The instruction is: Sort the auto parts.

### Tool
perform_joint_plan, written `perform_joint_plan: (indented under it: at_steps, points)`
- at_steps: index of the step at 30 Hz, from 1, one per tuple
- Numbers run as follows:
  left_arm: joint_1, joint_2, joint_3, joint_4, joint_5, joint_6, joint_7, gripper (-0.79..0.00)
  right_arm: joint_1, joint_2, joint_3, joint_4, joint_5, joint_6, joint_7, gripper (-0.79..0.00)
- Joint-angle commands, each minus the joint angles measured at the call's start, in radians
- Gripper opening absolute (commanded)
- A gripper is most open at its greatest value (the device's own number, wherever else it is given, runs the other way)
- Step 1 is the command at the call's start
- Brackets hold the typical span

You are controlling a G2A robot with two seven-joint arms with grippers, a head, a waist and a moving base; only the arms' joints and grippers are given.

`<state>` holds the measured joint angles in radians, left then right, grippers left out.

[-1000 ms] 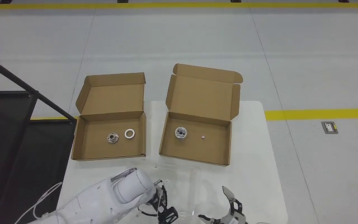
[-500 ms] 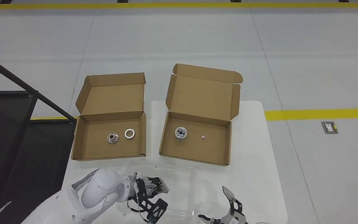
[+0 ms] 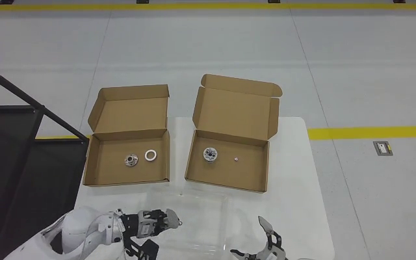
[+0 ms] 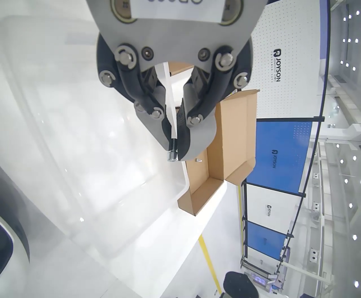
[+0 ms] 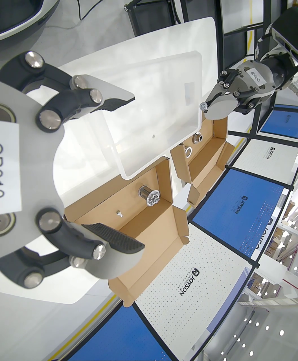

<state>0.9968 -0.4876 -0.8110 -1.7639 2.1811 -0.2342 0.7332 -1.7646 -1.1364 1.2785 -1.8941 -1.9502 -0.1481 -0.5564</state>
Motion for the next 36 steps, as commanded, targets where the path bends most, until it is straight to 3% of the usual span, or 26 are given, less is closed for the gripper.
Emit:
perform_joint_plan:
  at_steps: [1, 14, 26, 36]
  points:
    - [-0.001, 0.0, 0.001, 0.0, 0.0, -0.001, -0.001, -0.785, 0.0, 0.0, 0.0, 0.0, 0.0, 0.0, 0.0, 0.0]
    - [0.019, -0.013, -0.009, -0.006, -0.064, 0.018, -0.053, -0.785, 0.0, 0.0, 0.0, 0.0, 0.0, 0.0, 0.0, 0.0]
    - [0.027, -0.047, -0.087, 0.078, -0.414, 0.096, 0.108, -0.785, 0.0, 0.0, 0.0, 0.0, 0.0, 0.0, 0.0, 0.0]
    - [0.029, -0.048, -0.088, 0.079, -0.417, 0.099, 0.111, -0.785, 0.0, 0.0, 0.0, 0.0, 0.0, 0.0, 0.0, 0.0]
